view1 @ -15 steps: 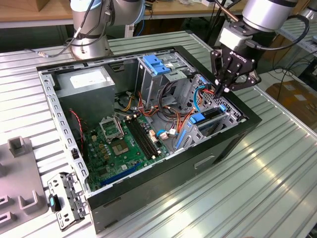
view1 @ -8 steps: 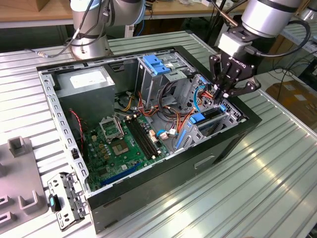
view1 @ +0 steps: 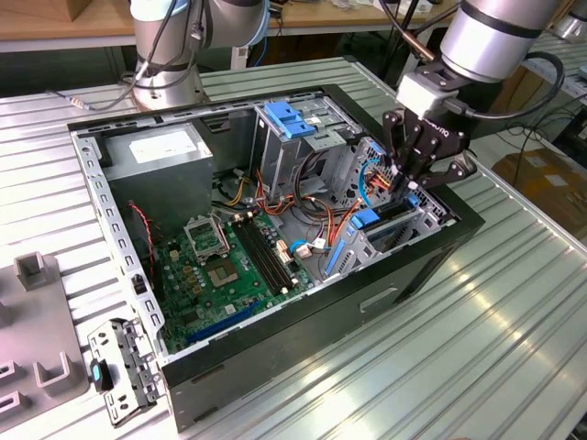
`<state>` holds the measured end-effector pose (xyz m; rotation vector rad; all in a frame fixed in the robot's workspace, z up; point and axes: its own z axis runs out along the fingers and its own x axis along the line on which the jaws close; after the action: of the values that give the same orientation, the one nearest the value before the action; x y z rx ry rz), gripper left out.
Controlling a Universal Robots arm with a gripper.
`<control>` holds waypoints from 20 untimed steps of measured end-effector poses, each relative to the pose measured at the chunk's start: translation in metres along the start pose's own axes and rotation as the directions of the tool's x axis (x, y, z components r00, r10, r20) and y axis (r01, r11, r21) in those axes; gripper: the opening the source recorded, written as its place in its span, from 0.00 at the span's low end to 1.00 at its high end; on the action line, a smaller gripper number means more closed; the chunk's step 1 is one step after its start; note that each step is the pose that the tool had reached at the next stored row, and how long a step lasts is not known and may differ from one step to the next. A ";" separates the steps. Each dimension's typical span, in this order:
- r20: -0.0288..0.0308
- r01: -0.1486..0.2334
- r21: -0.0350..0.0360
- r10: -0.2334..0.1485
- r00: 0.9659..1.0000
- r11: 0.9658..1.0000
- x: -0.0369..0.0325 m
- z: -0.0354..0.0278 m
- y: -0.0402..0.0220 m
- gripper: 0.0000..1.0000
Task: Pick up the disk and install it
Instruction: 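Insert the first disk wire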
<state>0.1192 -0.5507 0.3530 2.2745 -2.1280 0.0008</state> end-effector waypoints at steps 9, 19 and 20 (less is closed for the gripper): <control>0.000 -0.008 0.000 0.008 1.000 1.000 0.0000 0.0025 -0.0010 0.17; 0.000 -0.013 0.000 0.013 1.000 1.000 0.0028 0.0075 -0.0016 0.17; 0.000 -0.014 0.000 0.014 1.000 1.000 0.0028 0.0078 -0.0016 0.17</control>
<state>0.1209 -0.5535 0.3452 2.2597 -2.1432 0.0010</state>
